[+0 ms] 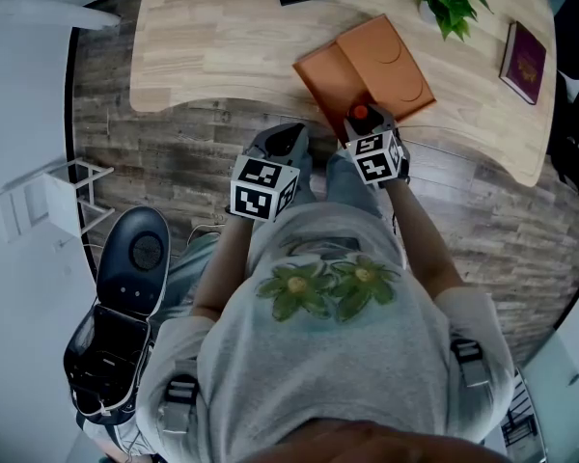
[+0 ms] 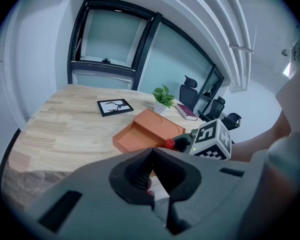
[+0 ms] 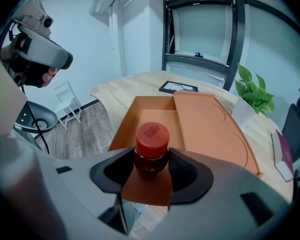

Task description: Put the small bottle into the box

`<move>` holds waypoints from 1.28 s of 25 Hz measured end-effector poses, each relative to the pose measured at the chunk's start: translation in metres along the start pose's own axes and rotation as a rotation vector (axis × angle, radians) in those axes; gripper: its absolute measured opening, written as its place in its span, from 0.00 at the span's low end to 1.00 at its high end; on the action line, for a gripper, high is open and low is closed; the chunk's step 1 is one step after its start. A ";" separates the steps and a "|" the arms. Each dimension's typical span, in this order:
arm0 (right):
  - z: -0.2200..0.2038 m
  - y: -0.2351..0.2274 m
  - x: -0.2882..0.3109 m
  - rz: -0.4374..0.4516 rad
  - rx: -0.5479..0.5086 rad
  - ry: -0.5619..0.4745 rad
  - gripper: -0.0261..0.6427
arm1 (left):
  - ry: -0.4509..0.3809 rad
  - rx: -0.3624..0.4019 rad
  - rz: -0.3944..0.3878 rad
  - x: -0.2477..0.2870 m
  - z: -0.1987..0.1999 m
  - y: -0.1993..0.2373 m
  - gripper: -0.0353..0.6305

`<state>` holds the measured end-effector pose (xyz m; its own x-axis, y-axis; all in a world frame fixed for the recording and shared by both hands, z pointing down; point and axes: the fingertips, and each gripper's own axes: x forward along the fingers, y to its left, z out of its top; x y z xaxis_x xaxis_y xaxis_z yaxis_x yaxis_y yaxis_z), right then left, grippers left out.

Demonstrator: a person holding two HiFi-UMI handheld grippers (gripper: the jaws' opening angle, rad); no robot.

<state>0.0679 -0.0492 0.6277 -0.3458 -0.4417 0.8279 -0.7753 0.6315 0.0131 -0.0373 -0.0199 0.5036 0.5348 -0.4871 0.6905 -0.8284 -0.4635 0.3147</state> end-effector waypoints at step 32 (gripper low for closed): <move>-0.004 0.009 0.002 -0.017 -0.113 0.016 0.35 | -0.007 0.012 0.002 -0.010 -0.009 -0.009 0.06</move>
<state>0.0629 -0.0417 0.6317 -0.3239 -0.4429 0.8360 -0.7159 0.6925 0.0895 -0.0367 -0.0043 0.4994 0.5347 -0.4931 0.6863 -0.8272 -0.4715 0.3058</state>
